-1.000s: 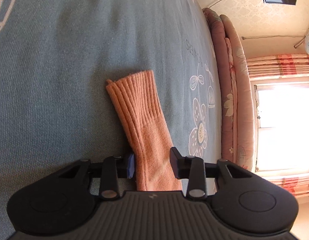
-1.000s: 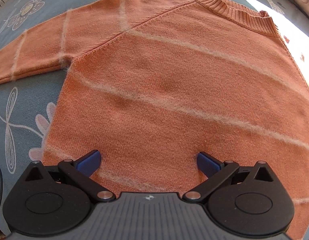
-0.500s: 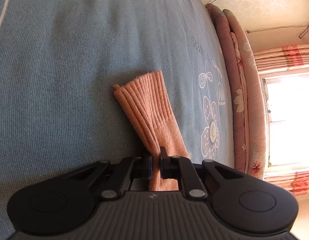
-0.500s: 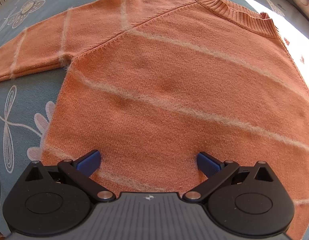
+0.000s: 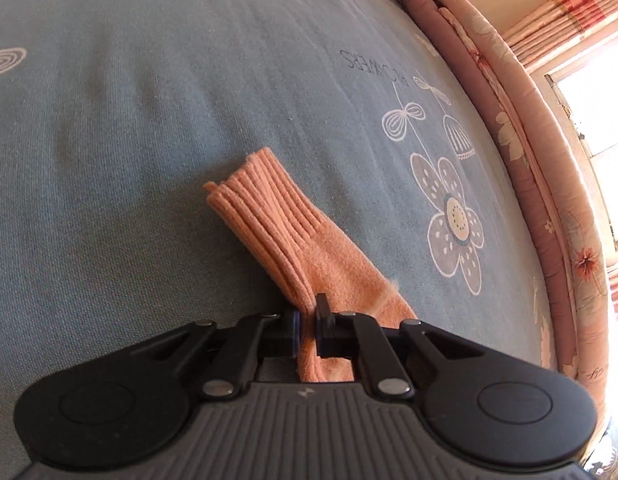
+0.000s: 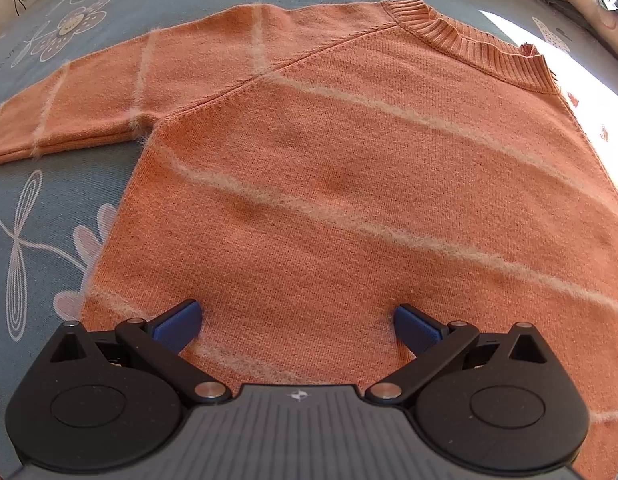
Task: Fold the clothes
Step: 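Lift the gripped sleeve cuff with the left tool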
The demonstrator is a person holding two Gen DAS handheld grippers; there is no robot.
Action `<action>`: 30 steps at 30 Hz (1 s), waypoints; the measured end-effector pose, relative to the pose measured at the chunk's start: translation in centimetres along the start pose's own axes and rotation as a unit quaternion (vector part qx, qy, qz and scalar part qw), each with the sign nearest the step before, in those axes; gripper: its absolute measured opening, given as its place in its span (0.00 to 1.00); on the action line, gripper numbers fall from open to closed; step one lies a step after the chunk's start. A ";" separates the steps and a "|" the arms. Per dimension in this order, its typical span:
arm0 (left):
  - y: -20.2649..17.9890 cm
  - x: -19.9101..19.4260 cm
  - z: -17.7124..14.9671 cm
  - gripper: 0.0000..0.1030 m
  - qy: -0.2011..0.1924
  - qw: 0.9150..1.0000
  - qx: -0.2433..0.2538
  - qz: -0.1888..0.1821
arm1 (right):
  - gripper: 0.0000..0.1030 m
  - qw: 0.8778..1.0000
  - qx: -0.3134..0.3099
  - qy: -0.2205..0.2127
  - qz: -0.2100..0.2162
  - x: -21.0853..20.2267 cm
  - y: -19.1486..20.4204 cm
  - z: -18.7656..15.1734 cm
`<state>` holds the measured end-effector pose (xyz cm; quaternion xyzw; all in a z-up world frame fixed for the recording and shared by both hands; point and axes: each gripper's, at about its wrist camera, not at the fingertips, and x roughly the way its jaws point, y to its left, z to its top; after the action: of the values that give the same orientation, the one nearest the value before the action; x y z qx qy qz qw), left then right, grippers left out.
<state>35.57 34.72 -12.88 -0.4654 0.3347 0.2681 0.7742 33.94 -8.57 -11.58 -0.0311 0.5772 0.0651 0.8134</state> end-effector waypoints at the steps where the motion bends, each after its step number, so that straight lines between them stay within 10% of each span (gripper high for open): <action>1: -0.4 -0.2 0.0 0.05 0.000 1.000 0.010 0.006 | 1.00 1.000 0.000 0.000 0.000 -0.1 0.1 0.0; 14: -9.2 -6.3 -3.0 0.05 -0.049 0.984 0.169 -0.006 | 0.99 0.996 -0.051 -0.059 0.046 -3.7 -2.8 2.7; 30: -18.9 -9.9 -9.1 0.05 -0.038 0.968 0.223 -0.111 | 0.99 0.995 -0.032 -0.064 0.069 -6.3 -7.7 0.6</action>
<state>40.54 17.49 1.84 -0.3048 0.3027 0.1167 0.8955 33.51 -16.60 -5.61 -0.0129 0.5228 0.1409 0.8407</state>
